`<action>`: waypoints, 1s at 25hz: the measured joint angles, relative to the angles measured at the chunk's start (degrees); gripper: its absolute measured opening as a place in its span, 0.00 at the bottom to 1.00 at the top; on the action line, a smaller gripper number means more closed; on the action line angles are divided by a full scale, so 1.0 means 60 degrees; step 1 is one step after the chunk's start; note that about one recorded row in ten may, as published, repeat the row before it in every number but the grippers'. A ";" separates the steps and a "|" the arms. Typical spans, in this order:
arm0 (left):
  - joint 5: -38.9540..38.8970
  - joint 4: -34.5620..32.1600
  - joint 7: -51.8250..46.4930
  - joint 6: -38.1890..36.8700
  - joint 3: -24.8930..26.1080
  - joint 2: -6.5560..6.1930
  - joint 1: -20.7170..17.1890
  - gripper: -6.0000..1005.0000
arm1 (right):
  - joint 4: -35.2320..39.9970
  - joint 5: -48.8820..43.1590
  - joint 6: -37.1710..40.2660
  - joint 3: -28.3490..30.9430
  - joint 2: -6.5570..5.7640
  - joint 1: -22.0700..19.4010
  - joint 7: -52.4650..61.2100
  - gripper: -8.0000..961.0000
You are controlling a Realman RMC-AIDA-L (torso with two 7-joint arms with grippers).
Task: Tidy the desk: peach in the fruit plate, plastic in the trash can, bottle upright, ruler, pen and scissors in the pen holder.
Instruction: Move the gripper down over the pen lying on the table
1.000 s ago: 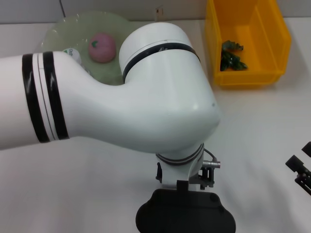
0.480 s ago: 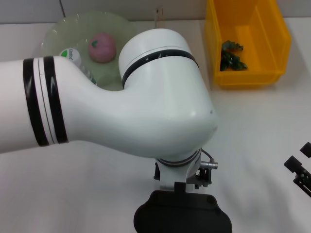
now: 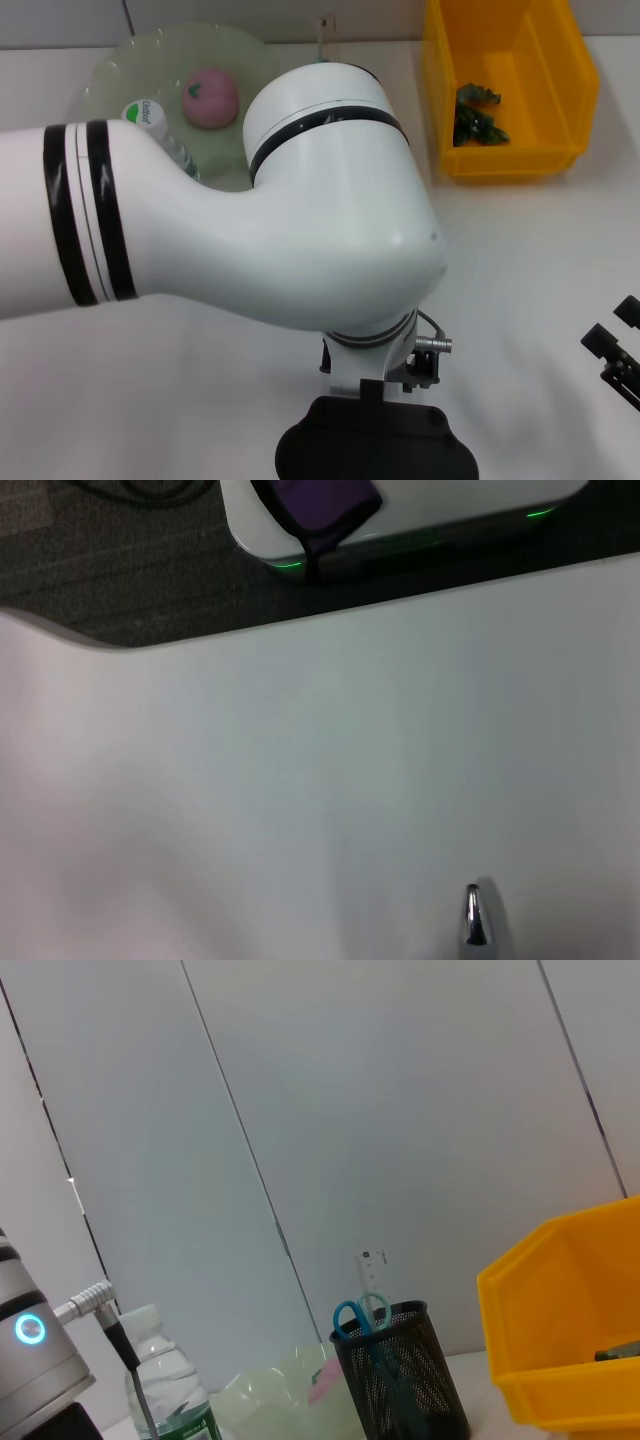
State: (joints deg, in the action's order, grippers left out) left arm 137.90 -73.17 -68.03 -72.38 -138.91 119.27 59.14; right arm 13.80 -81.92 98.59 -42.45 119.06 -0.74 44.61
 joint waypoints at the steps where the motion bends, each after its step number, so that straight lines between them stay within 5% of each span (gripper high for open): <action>1: -0.0001 -0.0004 0.0003 0.0016 -0.0005 0.0000 0.0000 0.48 | 0.0000 0.0000 0.0014 0.0002 -0.0004 0.0005 0.0012 0.66; 25: 0.0009 0.0113 0.0060 0.0245 -0.0126 0.0000 -0.0094 0.40 | -0.0058 -0.0010 0.0031 -0.0001 -0.0017 0.0007 0.0050 0.66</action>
State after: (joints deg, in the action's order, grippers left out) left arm 137.95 -72.49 -67.67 -70.91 -139.67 119.27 58.58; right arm 13.45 -81.98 98.77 -42.45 118.96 -0.69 44.91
